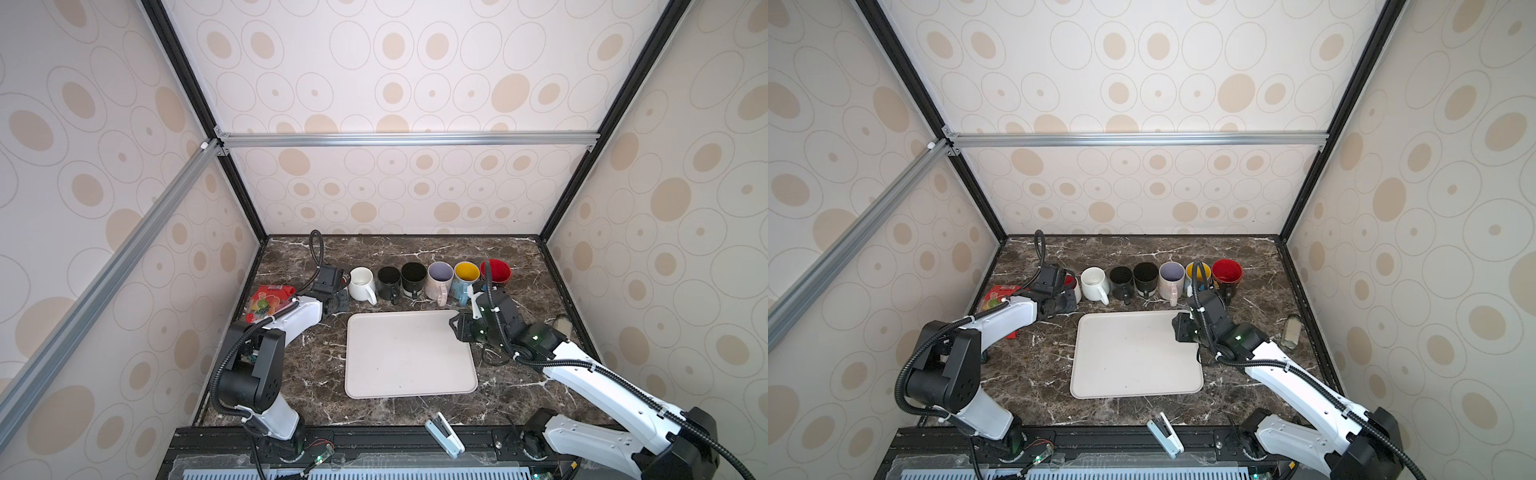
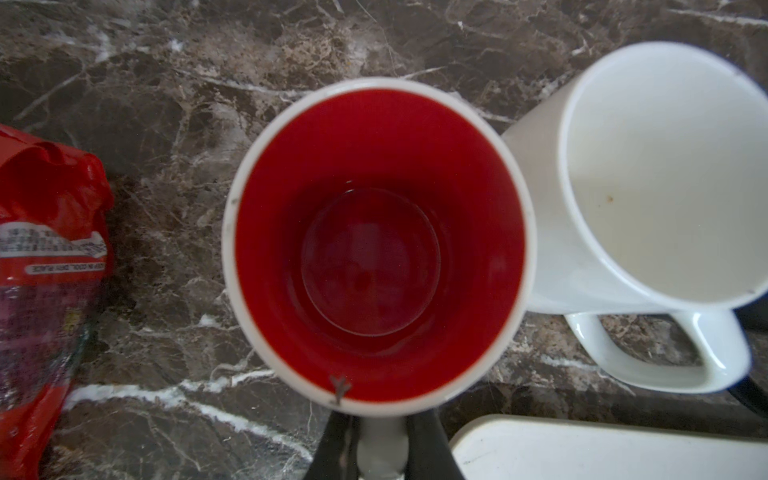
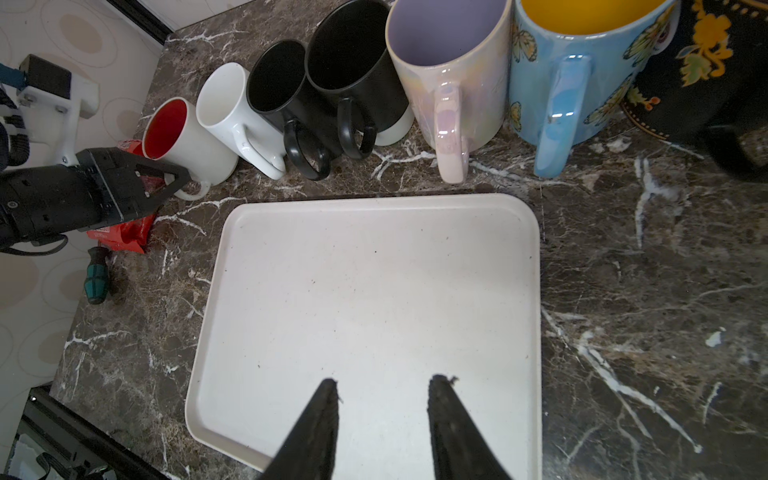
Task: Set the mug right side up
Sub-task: 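Lower the red-lined mug beside the white mug with the left gripper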
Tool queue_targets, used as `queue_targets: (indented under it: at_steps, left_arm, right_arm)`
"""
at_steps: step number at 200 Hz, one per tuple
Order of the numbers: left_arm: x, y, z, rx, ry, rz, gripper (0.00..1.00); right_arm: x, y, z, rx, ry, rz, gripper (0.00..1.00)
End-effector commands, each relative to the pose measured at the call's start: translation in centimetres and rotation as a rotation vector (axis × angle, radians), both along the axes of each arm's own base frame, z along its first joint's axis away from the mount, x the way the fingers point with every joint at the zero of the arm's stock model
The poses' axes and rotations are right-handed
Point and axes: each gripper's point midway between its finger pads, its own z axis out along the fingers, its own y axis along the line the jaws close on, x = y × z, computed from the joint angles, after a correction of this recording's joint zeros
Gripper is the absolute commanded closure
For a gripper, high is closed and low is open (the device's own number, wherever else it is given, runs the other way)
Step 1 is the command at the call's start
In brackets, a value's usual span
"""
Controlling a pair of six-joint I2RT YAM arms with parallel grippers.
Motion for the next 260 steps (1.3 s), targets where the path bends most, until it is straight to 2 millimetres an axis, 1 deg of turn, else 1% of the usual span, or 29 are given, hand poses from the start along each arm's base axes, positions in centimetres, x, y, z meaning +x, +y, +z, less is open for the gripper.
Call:
queue_targets:
  at_steps: [1,36,62,94,165,172,182,199,206,214,221,231,240,252,260]
  left_arm:
    - [2.0,0.0,2.1,-0.023,-0.100,0.022,1.00]
    - [2.1,-0.2,1.9,-0.029,-0.098,0.014,1.00]
    - [2.1,-0.3,1.4,-0.031,-0.086,0.010,1.00]
    - [2.3,-0.6,1.1,-0.041,-0.087,0.005,1.00]
    - [2.4,0.0,0.2,-0.008,-0.058,0.030,1.00]
    - [2.4,0.1,0.2,-0.006,-0.058,0.030,0.96]
    - [2.4,0.1,0.4,-0.010,-0.064,0.029,0.85]
    - [2.4,-0.1,0.7,-0.018,-0.079,0.019,0.71]
    - [2.4,-0.2,0.8,-0.023,-0.085,0.017,0.68]
    - [2.4,-0.3,1.2,-0.034,-0.101,0.014,0.63]
    - [2.4,-0.4,1.5,-0.042,-0.116,0.010,0.56]
    - [2.3,-0.5,1.9,-0.052,-0.130,0.006,0.49]
    - [2.2,-0.6,2.3,-0.056,-0.140,-0.001,0.41]
    - [2.1,-0.5,3.1,-0.054,-0.156,0.002,0.32]
    - [2.1,-0.3,3.7,-0.052,-0.169,0.004,0.23]
  right_arm:
    - [-0.2,-0.4,-0.4,-0.016,0.007,0.000,0.62]
    - [-0.2,-0.4,-0.4,-0.007,0.006,-0.001,0.62]
    - [-0.2,-0.2,-0.8,-0.011,0.016,0.002,0.62]
    - [-0.2,-0.2,-0.9,-0.008,0.015,0.000,0.62]
    - [-0.1,-0.3,-1.2,-0.014,0.022,-0.003,0.61]
    - [-0.1,-0.2,-1.3,-0.014,0.024,-0.001,0.61]
    - [-0.1,-0.2,-1.3,-0.013,0.024,0.001,0.61]
    - [-0.1,-0.1,-1.3,-0.009,0.026,0.002,0.61]
    - [-0.1,-0.1,-1.3,-0.006,0.029,0.002,0.61]
    - [-0.2,0.1,-1.2,0.002,0.027,0.005,0.61]
    - [-0.2,0.1,-1.2,0.009,0.025,0.007,0.61]
    - [-0.2,0.2,-1.2,0.022,0.021,0.005,0.61]
    - [-0.1,0.3,-1.3,0.026,0.020,0.008,0.61]
    - [-0.1,0.4,-1.4,0.023,0.024,0.007,0.61]
    - [0.0,0.5,-1.4,0.023,0.025,0.011,0.61]
